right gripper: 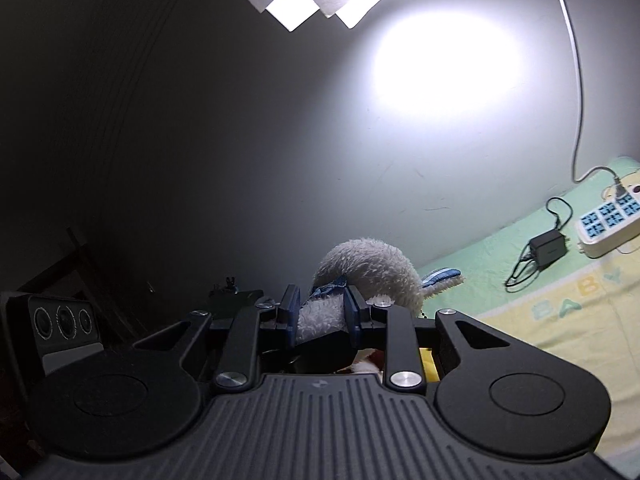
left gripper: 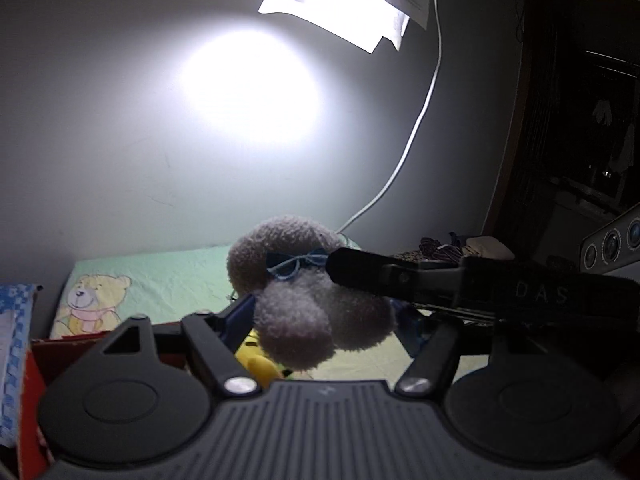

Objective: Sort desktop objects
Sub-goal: 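Carry the held cream bunny plush over the red box, then lower the cream bunny plush into the red box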

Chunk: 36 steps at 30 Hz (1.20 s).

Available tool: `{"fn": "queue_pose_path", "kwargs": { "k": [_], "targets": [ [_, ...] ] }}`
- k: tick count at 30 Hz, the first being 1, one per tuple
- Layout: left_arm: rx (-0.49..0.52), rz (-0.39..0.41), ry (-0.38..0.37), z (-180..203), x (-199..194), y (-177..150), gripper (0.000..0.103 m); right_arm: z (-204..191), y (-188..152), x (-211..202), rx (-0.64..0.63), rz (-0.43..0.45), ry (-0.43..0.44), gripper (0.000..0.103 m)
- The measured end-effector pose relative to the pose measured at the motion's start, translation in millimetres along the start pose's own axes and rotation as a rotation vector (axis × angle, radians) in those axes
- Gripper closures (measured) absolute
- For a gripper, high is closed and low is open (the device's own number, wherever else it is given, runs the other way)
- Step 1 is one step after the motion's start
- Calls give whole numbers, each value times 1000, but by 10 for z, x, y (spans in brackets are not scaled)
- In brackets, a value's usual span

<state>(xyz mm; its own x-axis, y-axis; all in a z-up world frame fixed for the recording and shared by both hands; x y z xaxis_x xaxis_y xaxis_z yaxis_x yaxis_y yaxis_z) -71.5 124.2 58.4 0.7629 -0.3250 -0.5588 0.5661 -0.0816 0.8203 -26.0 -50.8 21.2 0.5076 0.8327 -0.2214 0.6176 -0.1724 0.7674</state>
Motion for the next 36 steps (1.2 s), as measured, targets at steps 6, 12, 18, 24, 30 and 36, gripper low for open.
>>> {"fn": "queue_pose_path", "kwargs": {
  "k": [6,12,18,24,30,36],
  "targets": [
    [14,32,179,-414,-303,-131,32,-292,-118,616,-32,-45,108,76],
    [-17,-15,274,-830,-431,-317,32,-435,-337,1093,-45,-118,171,76],
    [-22,-95,318,-1033,-289,-514,32,-380,-569,1370,-17,-200,156,76],
    [17,-177,293,-1052,-86,-738,32,-260,-744,1342,2,-262,85,76],
    [67,-214,233,-947,100,-837,31,-215,-827,1177,-42,-276,-16,76],
    [79,-280,224,-977,366,-919,19,-223,-887,1394,-125,-324,-72,84]
  ]
}}
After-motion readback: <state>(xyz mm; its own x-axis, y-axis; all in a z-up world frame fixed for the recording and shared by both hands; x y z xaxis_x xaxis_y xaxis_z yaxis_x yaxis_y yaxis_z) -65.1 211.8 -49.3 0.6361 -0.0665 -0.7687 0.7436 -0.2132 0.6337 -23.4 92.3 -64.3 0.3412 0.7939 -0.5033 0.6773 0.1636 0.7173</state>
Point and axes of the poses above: each gripper's, at about its wrist camera, not at the fingertips, and x roughly the way its jaws point, z to its right, y to its top, the point moved 1 cm from there along x, roughly the way its jaws point, and after that the axes turned 12 degrees about -z, right-handed, at the moved point
